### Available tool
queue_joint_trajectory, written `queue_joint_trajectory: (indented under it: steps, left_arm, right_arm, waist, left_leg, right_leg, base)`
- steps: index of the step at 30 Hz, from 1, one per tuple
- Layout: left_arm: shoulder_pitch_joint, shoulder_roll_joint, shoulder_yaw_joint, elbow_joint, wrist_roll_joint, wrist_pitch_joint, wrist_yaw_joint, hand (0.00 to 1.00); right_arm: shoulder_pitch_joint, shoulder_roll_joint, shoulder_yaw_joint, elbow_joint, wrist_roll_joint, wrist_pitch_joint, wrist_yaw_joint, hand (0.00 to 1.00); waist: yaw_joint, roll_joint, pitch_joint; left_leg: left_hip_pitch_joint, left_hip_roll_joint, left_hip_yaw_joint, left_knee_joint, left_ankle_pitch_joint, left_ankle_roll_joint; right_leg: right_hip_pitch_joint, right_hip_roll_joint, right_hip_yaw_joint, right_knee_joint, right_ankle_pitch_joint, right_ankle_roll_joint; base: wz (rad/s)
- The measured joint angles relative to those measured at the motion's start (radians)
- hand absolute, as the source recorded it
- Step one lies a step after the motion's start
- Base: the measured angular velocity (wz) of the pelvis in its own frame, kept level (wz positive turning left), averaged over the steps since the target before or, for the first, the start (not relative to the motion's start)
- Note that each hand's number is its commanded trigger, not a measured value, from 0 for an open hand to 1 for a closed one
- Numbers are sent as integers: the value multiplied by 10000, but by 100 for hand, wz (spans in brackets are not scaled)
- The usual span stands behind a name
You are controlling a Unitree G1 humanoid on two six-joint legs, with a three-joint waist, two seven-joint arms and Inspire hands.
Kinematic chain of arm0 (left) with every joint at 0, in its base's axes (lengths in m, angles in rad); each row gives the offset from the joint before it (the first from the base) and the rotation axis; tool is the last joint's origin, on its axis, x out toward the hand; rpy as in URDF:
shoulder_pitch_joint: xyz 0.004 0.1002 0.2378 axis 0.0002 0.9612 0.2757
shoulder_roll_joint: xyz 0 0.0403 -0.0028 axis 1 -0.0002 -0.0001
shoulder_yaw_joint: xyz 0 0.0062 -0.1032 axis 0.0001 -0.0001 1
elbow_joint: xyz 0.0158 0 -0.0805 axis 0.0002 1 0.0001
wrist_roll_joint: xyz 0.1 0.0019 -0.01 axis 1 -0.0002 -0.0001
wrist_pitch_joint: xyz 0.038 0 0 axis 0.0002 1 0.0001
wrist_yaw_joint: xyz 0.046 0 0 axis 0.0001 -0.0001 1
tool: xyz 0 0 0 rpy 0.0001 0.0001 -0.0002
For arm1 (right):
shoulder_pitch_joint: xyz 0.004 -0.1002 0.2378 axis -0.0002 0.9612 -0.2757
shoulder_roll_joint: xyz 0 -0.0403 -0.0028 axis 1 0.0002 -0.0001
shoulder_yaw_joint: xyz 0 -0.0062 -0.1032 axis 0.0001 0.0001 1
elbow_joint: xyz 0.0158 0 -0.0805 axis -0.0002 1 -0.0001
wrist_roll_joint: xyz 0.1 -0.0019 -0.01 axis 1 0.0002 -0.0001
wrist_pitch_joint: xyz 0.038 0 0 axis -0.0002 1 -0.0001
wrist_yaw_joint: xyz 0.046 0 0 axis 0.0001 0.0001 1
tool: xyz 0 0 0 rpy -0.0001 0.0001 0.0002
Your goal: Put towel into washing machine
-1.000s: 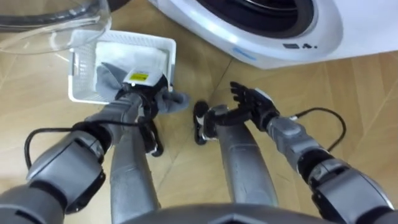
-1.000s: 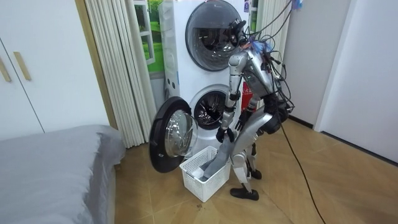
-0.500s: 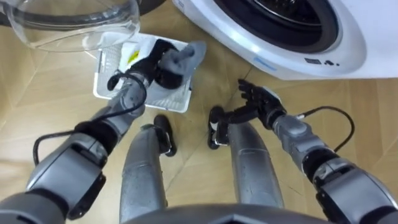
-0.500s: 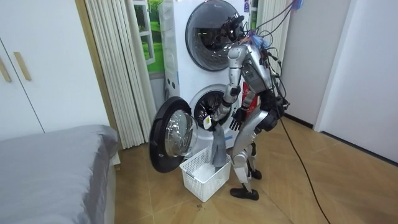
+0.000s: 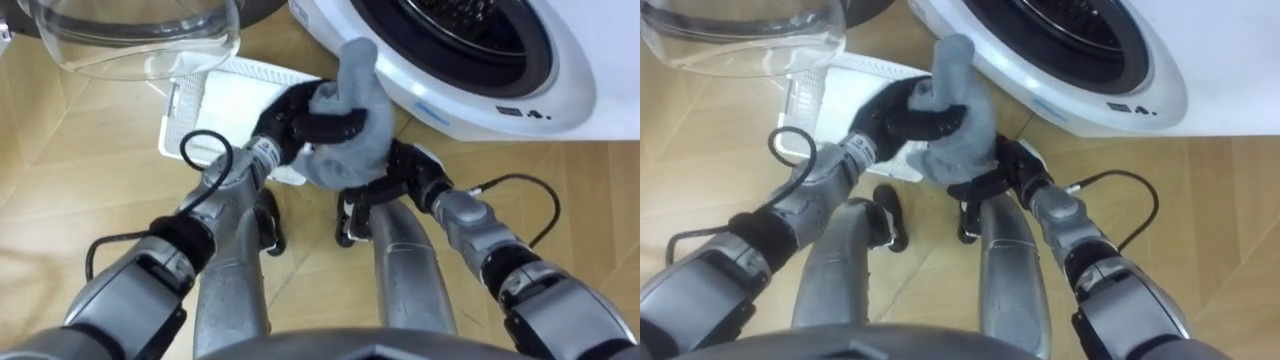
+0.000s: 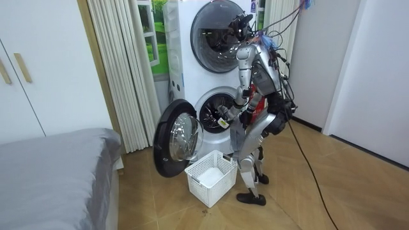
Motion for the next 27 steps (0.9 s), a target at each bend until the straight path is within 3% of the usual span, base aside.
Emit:
queue_joint_trajectory:
  steps: [2,8,10,17,27]
  left_arm:
    - [171,4,-135,-222,-519,256,-309,100]
    - [168,-26,-237,-456,-1967,778,-922,100]
    - [145,-69,-231,-456,-2060,943,-1012,100]
    - [108,-222,51,-1008,-2065,1601,-1022,100]
    - [-280,-481,869,-1306,-2081,1802,-938,100]
  right_arm:
    - [129,-8,-8,-11,-97,98,-5,0]
    - [24,113,-441,-54,-72,202,-132,0]
    - [55,115,-473,-53,-78,230,-164,100]
    - [-45,137,-858,128,-74,418,-142,100]
    - [-459,332,-1081,3,18,418,-933,100]
  waist:
    - [29,18,-67]
    - [-37,71,-100]
    - [-80,111,-125]
    - [-57,131,-138]
    - [-52,135,-142]
  left_leg:
    - [191,17,-4,-6,-1,1]
    - [239,-29,-89,-118,85,54]
    - [243,-39,-135,-155,140,64]
    - [210,-31,-204,-218,190,39]
    - [284,-27,-374,-404,265,-72]
  right_leg:
    - [219,28,-1,-53,3,19]
    - [271,-18,-45,-41,115,17]
    - [311,-71,-128,-44,121,7]
    - [350,-35,-236,-151,167,-34]
    - [513,72,-327,-380,192,-63]
  base:
    - [0]
    - [2]
    - [13]
    - [3]
    - [2]
